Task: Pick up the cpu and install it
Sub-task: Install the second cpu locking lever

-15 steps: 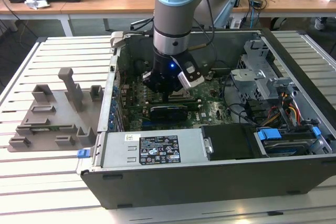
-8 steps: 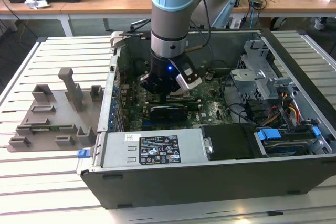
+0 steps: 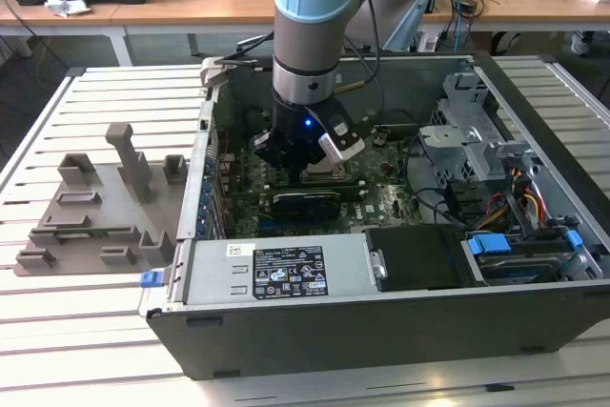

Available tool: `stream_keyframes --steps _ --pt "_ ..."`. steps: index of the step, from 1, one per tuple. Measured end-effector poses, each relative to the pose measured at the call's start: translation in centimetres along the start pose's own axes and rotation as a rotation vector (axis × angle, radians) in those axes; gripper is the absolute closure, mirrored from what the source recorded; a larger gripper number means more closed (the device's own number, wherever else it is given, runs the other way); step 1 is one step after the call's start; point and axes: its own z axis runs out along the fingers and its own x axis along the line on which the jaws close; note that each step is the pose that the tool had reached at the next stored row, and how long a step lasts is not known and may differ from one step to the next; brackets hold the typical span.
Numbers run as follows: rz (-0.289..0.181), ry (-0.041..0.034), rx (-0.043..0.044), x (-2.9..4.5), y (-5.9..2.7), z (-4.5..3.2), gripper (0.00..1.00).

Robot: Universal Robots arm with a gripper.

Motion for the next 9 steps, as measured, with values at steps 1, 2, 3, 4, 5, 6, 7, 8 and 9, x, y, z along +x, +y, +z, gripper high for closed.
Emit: stream_keyframes --steps 1,2,3,4,5,6,7,8,9 --pt "-0.002 -0.0004 -0.0033 0.00 0.00 0.06 0.89" --pt "-0.003 -0.0010 -0.0078 0.00 0.00 0.13 0.89" --pt "-0.005 -0.0014 -0.0112 -0.01 -0.01 0.18 0.89" --pt "-0.006 -0.0023 -0.0178 -0.01 -0.02 0.23 0.89" --pt "-0.007 -0.0031 -0.0237 -0.01 -0.02 0.25 0.89" --pt "-0.008 -0.0037 -0.0287 -0.01 -0.01 0.25 0.89" --pt "-0.010 -0.0048 -0.0342 -0.01 -0.02 0.25 0.89" --pt "-0.011 -0.0058 -0.0404 -0.01 -0.02 0.25 0.89" --pt "-0.012 -0.0066 -0.0436 0.00 -0.01 0.21 0.89"
